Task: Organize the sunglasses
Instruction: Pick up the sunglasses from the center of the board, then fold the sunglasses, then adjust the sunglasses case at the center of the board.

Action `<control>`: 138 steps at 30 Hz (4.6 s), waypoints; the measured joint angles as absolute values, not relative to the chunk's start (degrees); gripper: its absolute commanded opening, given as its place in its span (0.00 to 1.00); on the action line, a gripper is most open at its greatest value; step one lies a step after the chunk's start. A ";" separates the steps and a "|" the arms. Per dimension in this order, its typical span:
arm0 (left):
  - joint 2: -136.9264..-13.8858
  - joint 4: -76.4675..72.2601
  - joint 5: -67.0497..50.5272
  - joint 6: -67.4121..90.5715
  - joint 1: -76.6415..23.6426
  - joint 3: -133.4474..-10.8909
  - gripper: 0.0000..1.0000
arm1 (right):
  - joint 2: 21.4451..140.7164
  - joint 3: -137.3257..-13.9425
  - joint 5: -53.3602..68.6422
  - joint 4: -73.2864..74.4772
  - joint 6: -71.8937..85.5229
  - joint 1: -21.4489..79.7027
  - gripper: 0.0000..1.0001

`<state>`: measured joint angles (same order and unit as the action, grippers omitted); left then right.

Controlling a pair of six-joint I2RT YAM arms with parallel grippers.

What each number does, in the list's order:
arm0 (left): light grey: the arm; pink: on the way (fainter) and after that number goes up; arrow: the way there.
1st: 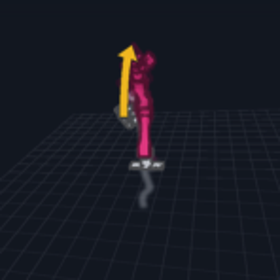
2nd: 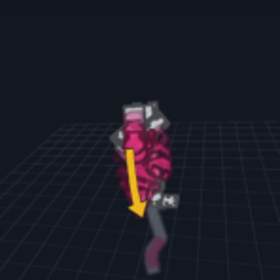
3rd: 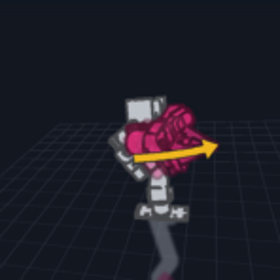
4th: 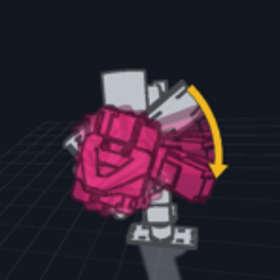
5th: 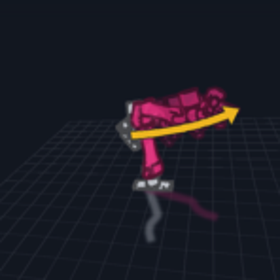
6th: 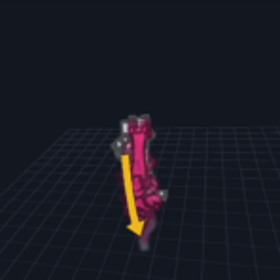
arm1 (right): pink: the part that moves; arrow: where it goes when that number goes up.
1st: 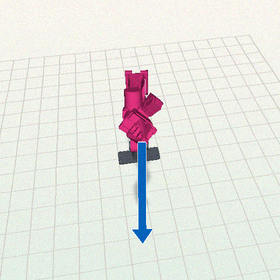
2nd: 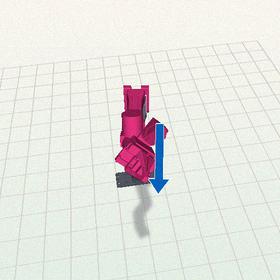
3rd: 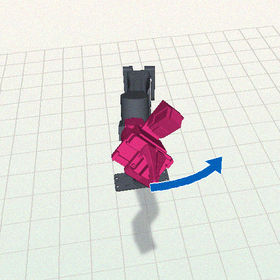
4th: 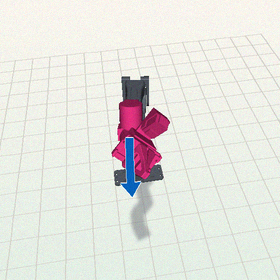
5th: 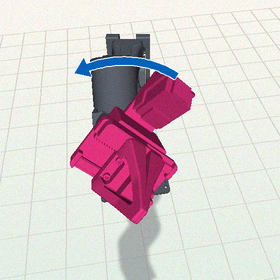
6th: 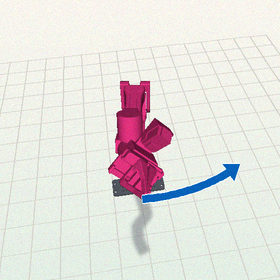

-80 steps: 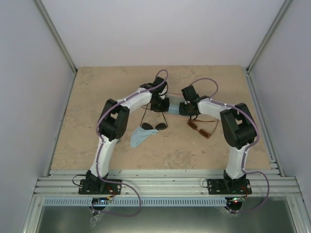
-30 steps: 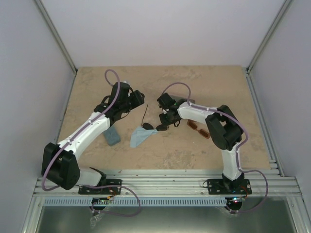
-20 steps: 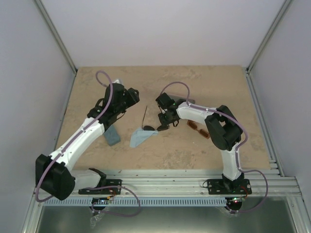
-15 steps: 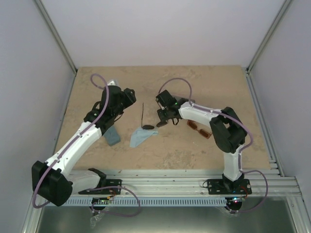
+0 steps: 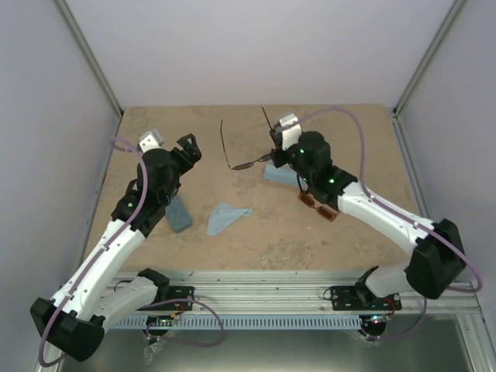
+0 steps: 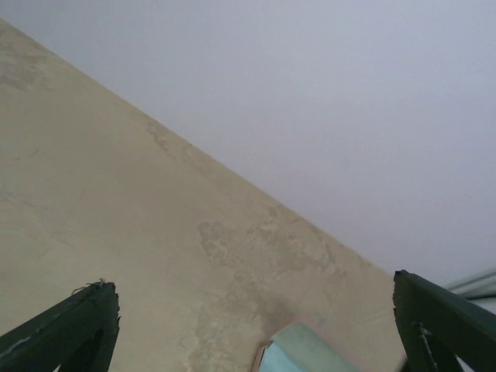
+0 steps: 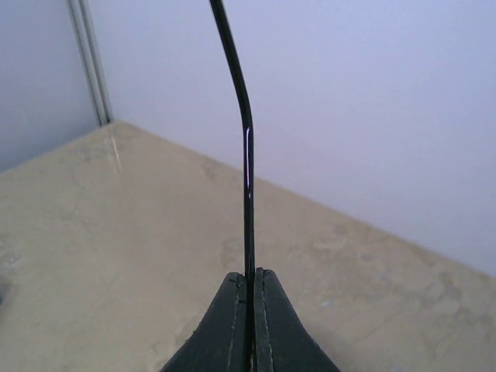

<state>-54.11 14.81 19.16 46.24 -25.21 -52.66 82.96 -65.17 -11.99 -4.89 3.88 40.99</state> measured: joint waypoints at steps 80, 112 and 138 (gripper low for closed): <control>-65.43 -19.99 -34.46 56.62 -24.75 -47.88 0.00 | 55.75 -46.76 22.81 -18.37 7.38 34.57 0.68; -69.67 -18.76 -38.57 58.39 -24.75 -48.93 0.00 | 71.68 -48.27 32.01 -28.10 24.49 38.02 0.04; -88.60 3.01 -31.35 29.56 -27.42 -64.99 0.00 | 76.16 -48.18 8.45 6.61 29.80 26.81 0.28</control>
<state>-88.60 3.01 -31.35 29.56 -27.42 -64.99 76.16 -48.18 8.45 6.61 29.80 26.81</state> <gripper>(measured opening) 0.038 0.280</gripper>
